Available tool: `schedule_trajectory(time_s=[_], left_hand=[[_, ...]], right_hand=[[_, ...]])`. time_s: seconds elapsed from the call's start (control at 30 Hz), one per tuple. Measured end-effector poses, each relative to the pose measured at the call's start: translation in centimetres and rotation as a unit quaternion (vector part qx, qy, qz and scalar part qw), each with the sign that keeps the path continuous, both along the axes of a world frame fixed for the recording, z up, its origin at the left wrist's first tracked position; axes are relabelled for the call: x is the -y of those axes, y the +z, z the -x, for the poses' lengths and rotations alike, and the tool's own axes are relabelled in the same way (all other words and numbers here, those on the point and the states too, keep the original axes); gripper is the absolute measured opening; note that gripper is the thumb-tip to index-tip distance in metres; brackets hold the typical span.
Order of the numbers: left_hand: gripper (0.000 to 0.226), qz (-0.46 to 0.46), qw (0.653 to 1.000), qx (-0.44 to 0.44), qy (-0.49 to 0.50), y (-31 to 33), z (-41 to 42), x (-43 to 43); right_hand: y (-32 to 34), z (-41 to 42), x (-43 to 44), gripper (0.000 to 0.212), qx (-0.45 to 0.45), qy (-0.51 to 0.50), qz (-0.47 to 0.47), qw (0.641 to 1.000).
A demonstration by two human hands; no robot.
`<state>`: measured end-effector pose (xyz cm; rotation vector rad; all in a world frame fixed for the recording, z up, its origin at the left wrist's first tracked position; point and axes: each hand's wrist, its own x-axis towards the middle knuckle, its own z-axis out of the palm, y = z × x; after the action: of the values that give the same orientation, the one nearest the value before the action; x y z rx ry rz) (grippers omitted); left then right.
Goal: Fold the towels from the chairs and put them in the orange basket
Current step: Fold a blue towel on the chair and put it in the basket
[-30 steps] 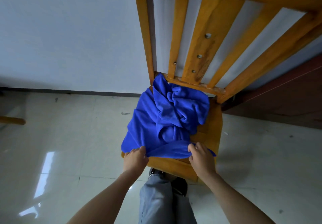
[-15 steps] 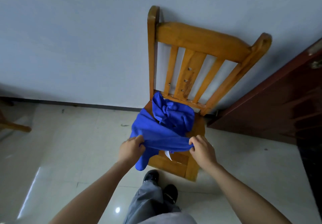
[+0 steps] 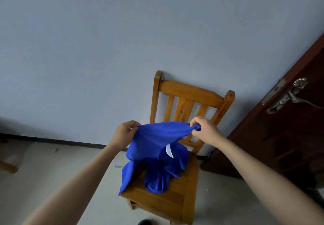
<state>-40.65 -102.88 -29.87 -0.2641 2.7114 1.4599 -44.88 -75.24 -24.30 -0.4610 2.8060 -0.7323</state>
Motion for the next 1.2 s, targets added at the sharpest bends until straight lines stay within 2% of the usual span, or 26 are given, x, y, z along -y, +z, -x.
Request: schedule_trajectory(time_s=[0.2, 0.37, 0.47, 0.57, 0.7, 0.8, 0.93, 1.07, 1.2], left_hand=[[0.026, -0.085, 0.993, -0.075, 0.035, 6.8, 1.8, 2.8], [0.026, -0.070, 0.988, -0.128, 0.059, 11.1, 3.5, 3.2], [0.025, -0.049, 0.988, -0.125, 0.080, 11.8, 3.6, 2.5], [0.025, -0.015, 0.986, -0.119, 0.117, 12.0, 3.3, 1.0], [0.025, 0.017, 0.979, -0.114, 0.169, 11.9, 2.0, -2.5], [0.014, -0.018, 0.967, -0.157, 0.199, 12.0, 0.2, -6.7], [0.006, -0.070, 0.958, -0.178, 0.215, 11.4, -2.8, -12.9], [0.020, -0.083, 0.951, -0.170, 0.244, 10.4, -5.6, -18.1], [0.018, -0.057, 0.939, -0.165, 0.297, 10.3, -7.8, -21.4]], right_hand=[[8.6, 1.5, 2.8, 0.017, -0.053, 0.036, 0.048, 0.997], [13.6, 2.9, 4.5, 0.025, -0.083, 0.030, 0.144, 0.986], [15.0, 3.4, 5.2, 0.019, -0.089, 0.036, 0.183, 0.978], [15.8, 3.9, 5.2, 0.025, -0.081, 0.060, 0.215, 0.971], [16.3, 4.4, 4.7, 0.021, -0.060, 0.115, 0.198, 0.972], [16.3, 4.8, 3.8, 0.025, -0.043, 0.152, 0.182, 0.971], [15.4, 4.1, 2.1, 0.014, -0.028, 0.218, 0.111, 0.969], [13.9, 1.9, 0.4, 0.012, -0.002, 0.269, 0.105, 0.957], [12.9, -0.3, -1.3, 0.013, 0.047, 0.336, 0.101, 0.935]])
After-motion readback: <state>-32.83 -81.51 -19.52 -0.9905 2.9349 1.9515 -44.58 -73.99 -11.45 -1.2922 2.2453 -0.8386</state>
